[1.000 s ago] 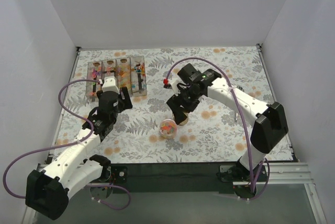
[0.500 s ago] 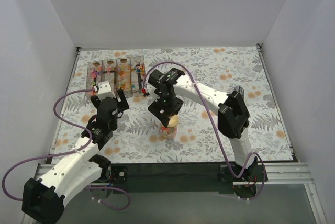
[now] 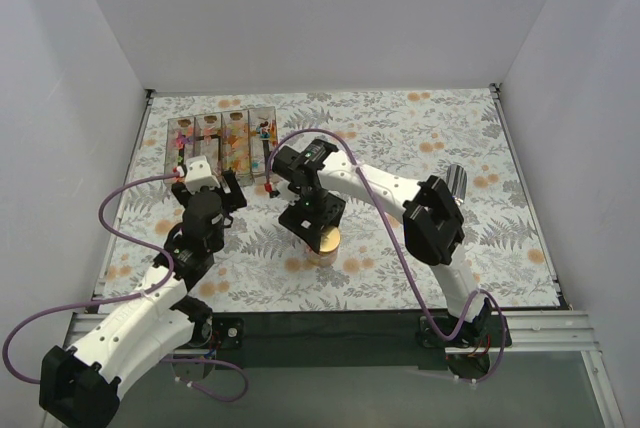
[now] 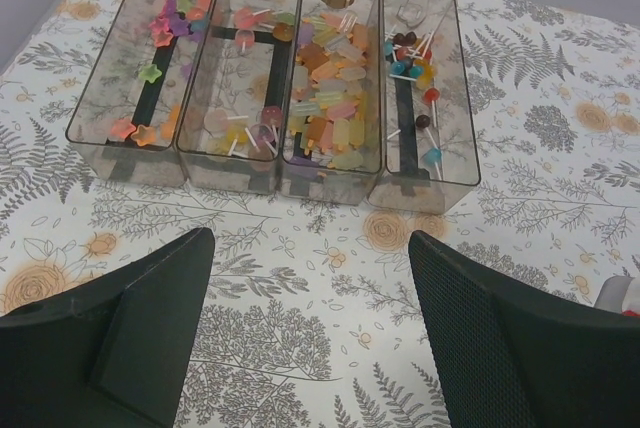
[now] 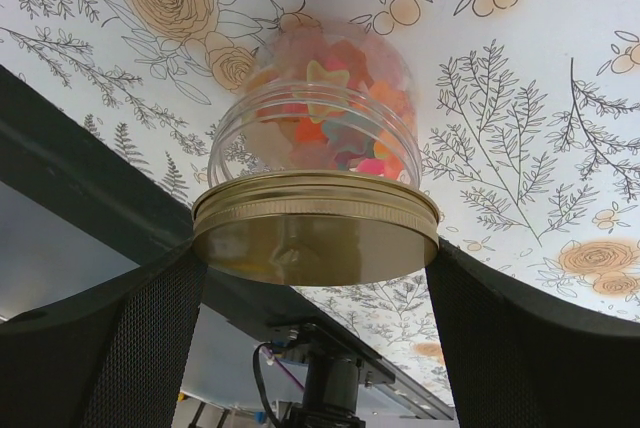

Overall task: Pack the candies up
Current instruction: Close the bottle lid on the packing bottle.

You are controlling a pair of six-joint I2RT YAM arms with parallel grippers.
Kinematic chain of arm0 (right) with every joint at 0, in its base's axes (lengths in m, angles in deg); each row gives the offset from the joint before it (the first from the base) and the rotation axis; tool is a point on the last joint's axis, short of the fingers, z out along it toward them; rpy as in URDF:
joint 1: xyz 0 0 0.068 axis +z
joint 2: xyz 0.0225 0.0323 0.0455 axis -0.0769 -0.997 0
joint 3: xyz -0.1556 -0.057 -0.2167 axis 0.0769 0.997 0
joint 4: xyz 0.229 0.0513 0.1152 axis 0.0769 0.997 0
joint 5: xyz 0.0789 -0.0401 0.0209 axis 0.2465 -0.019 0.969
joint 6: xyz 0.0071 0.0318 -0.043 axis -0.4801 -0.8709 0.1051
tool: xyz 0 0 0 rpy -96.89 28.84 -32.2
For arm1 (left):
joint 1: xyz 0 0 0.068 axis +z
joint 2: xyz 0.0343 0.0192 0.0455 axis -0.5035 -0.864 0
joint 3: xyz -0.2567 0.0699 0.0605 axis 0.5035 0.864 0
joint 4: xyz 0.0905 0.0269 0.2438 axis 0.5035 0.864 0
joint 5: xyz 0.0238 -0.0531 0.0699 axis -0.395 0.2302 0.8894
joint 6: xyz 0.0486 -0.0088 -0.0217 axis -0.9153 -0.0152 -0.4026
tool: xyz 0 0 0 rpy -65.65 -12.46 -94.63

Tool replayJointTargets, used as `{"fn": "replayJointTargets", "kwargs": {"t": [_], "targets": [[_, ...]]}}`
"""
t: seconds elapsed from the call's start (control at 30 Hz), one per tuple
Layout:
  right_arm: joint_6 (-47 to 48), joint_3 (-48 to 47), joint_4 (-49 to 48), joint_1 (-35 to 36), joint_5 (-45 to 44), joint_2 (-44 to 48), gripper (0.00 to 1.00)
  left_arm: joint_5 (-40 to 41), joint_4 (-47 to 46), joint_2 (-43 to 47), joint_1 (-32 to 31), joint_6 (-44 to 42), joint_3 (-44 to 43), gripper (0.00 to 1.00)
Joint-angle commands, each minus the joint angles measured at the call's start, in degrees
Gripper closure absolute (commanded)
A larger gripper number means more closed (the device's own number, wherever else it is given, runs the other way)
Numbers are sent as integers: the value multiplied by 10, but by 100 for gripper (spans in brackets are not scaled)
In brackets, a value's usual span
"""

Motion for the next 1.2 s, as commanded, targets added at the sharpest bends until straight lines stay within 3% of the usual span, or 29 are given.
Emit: {"fn": "replayJointTargets", "kwargs": {"t": [0.0,0.67,1.07,1.17], "targets": [[-11,-7,18,7,-11,-1,43,11,-9,8,-5,-10,6,22],[-3,-31,18,41,-83,-40,39,-11,-13,12,-10,-15,10,22],[-1,-41,18,48,-94,-50,24,-20,-13,12,-14,-19,12,22],[3,-40,18,50,-98,-51,17,-22,-13,11,-15,-20,12,22]]}}
